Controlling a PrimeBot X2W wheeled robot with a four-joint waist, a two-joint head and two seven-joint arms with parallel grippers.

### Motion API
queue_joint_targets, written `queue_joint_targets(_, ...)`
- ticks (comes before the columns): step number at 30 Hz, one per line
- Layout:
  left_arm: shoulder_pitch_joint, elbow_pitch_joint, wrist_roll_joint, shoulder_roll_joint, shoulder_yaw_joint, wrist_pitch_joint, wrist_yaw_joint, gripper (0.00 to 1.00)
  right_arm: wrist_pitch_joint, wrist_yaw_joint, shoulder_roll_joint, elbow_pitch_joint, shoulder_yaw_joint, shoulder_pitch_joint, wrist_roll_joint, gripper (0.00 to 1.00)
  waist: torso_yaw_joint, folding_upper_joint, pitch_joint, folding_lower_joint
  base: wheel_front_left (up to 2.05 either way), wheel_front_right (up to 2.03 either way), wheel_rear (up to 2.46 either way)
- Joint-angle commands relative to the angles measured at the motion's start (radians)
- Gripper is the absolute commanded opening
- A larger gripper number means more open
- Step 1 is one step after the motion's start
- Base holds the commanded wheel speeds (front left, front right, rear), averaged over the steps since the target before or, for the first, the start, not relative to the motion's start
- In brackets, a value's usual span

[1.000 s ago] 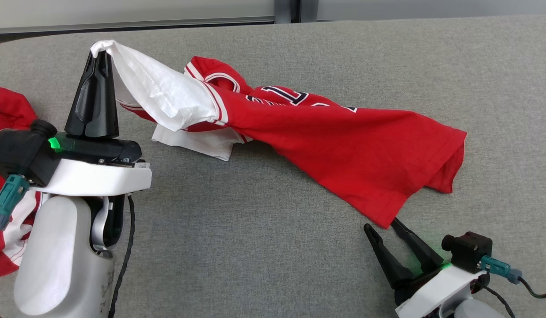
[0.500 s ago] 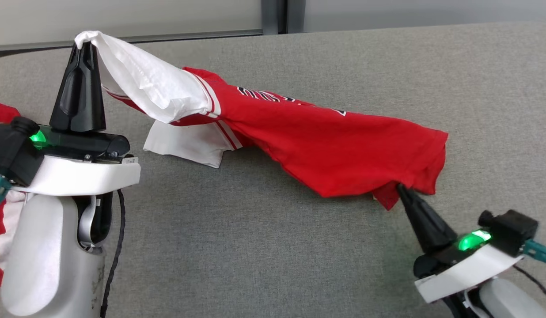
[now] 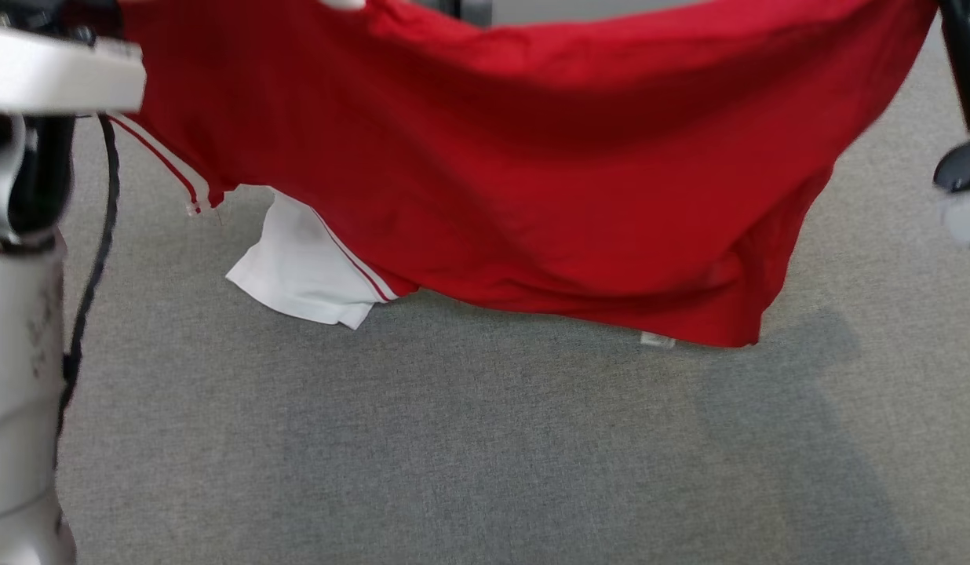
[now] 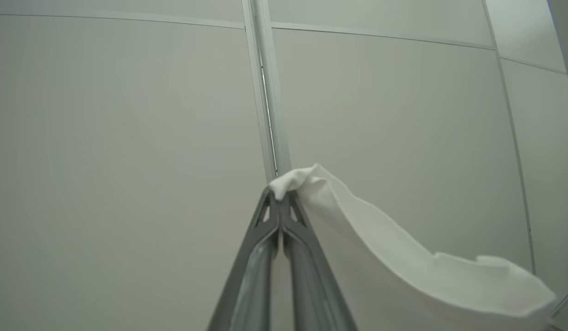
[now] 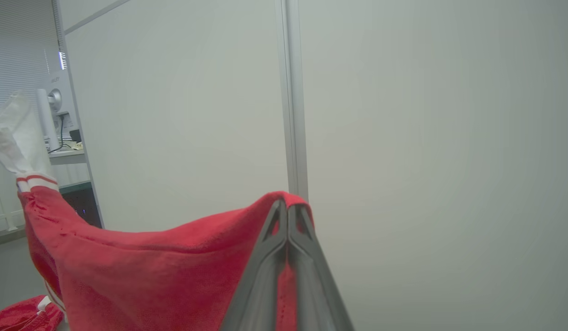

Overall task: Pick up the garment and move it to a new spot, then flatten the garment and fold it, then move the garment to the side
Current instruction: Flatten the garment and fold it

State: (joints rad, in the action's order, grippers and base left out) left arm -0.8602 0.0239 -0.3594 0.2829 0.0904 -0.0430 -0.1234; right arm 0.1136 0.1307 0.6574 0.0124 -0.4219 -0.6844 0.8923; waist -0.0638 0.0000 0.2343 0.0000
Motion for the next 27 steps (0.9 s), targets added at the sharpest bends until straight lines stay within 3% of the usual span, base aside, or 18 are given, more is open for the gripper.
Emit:
queue_joint_targets(1, -0.063, 0.038, -0.016, 0.013, 0.021, 0.035, -0.006, 0.0, -0.018, 0.0, -0.004, 0.033, -0.008, -0.071, -0.003, 0.0, 0.007, 0.0, 0.031, 0.0, 0.0, 0.0, 0.0)
queue_joint_targets(7, -0.41, 0.256, 0.0, 0.099, 0.179, 0.068, -0.007, 0.0, -0.041, 0.0, -0.084, 0.258, -0.065, -0.415, -0.049, 0.0, 0.016, 0.0, 0.136, 0.0, 0.0, 0.0, 0.0)
queue_joint_targets(12, -0.695, 0.469, 0.096, 0.118, 0.255, -0.063, -0.004, 0.0, 0.006, 0.0, -0.151, 0.457, -0.087, -0.663, -0.132, 0.0, 0.023, 0.0, 0.227, 0.0, 0.0, 0.0, 0.0)
queue_joint_targets(16, -0.873, 0.603, 0.192, 0.111, 0.279, -0.195, 0.035, 0.0, 0.104, 0.0, -0.201, 0.603, -0.078, -0.824, -0.225, 0.0, 0.031, 0.0, 0.289, 0.0, 0.0, 0.0, 0.0)
queue_joint_targets(19, -0.932, 0.625, 0.214, 0.102, 0.277, -0.217, 0.053, 0.0, 0.132, 0.0, -0.216, 0.654, -0.068, -0.886, -0.27, 0.0, 0.043, 0.0, 0.321, 0.0, 0.0, 0.0, 0.0)
queue_joint_targets(22, -0.948, 0.529, 0.219, 0.098, 0.244, -0.222, 0.06, 0.0, 0.15, 0.0, -0.235, 0.694, -0.068, -0.931, -0.33, 0.0, 0.066, 0.0, 0.368, 0.0, 0.0, 0.0, 0.0)
queue_joint_targets(27, -0.713, 0.379, 0.126, 0.107, 0.182, -0.221, 0.01, 0.0, 0.152, 0.0, -0.242, 0.685, -0.079, -0.837, -0.341, 0.0, 0.093, 0.0, 0.395, 0.0, 0.0, 0.0, 0.0)
